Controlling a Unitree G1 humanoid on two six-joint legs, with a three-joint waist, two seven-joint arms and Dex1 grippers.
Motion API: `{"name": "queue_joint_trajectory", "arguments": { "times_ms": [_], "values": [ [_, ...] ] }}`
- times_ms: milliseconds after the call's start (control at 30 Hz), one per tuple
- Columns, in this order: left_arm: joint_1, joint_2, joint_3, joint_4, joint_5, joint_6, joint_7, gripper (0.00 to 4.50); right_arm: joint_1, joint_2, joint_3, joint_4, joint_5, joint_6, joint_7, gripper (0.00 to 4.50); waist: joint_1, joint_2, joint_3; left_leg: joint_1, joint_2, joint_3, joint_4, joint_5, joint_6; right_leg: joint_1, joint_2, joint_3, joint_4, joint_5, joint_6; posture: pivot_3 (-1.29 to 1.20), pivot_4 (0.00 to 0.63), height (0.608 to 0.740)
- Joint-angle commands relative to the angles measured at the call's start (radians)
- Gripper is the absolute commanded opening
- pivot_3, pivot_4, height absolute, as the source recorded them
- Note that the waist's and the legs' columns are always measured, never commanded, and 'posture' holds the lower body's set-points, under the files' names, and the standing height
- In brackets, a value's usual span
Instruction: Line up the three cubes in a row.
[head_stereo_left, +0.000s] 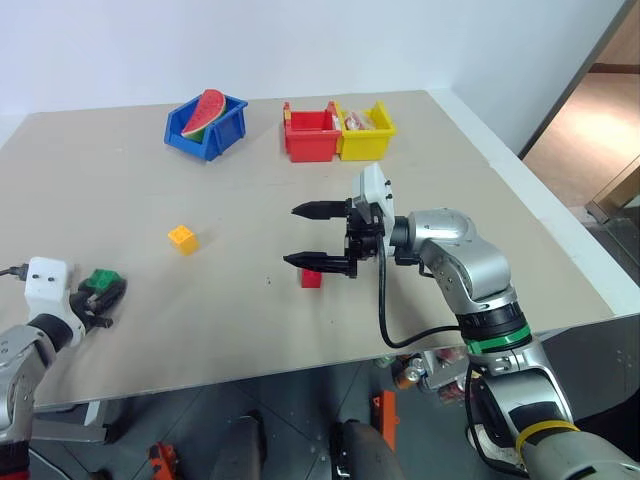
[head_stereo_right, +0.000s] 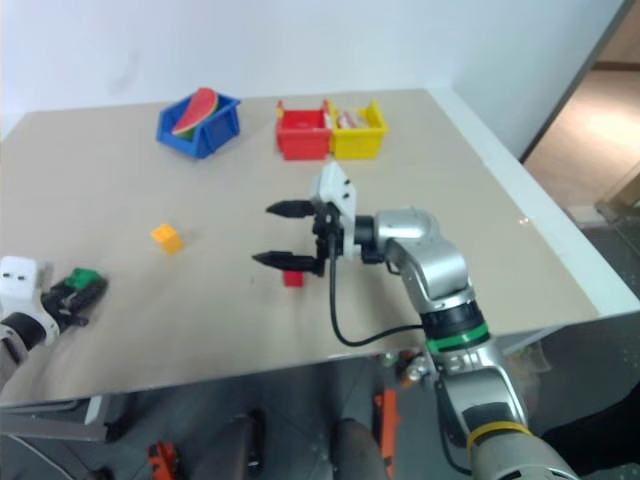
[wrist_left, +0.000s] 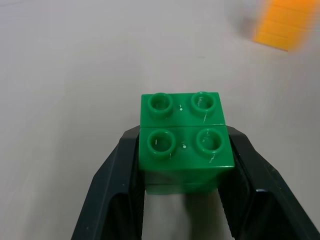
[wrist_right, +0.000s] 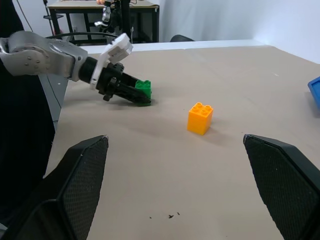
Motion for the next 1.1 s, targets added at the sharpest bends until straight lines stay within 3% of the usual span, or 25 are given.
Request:
{"name": "queue_joint_trajectory", "arguments": {
  "times_ms": [33,233,467,767,1100],
  "values": [
    [0.029,0.042,-0.027,-0.140,-0.017,-0.031,-0.076,1.62,-0.008,-0.017,-0.026,-0.062,0.028,0.003,-0.005,4.50,0.001,0.000,0.000,0.000,0.000,0.000,0.000,0.000,0.000,0.000,0.000,0.000,0.000,0.000,0.000,0.00,0.150,0.740],
    [-0.091,0.103,-0.257,-0.196,0.024,-0.059,-0.227,1.62,-0.011,-0.042,-0.020,-0.065,0.027,-0.005,0.001,4.50,0.005,0.000,0.000,0.000,0.000,0.000,0.000,0.000,0.000,-0.002,-0.001,-0.001,0.000,0.000,0.000,0.00,0.150,0.740],
    [-0.415,0.035,-0.547,0.004,0.113,-0.143,-0.393,1.62,-0.019,-0.077,-0.014,-0.040,0.019,-0.010,0.025,4.50,0.005,0.000,0.000,0.000,0.000,0.001,0.002,0.001,0.001,0.002,0.002,0.000,0.000,0.004,0.001,0.00,0.150,0.740],
    [-0.626,-0.060,-0.671,0.246,0.204,-0.268,-0.486,1.62,-0.003,-0.101,-0.014,-0.057,0.014,-0.007,0.013,4.50,0.001,-0.001,0.000,-0.001,0.000,0.001,0.003,0.002,0.004,0.001,0.005,0.003,0.000,0.003,0.003,0.00,0.150,0.740],
    [-0.635,-0.048,-0.664,0.329,0.225,-0.328,-0.562,1.62,0.009,-0.116,-0.016,-0.068,0.015,-0.002,0.000,4.50,0.001,-0.001,0.000,-0.001,0.000,0.001,0.006,0.002,0.004,0.002,0.004,0.004,0.001,0.004,0.003,0.00,0.150,0.740]
  ]
}}
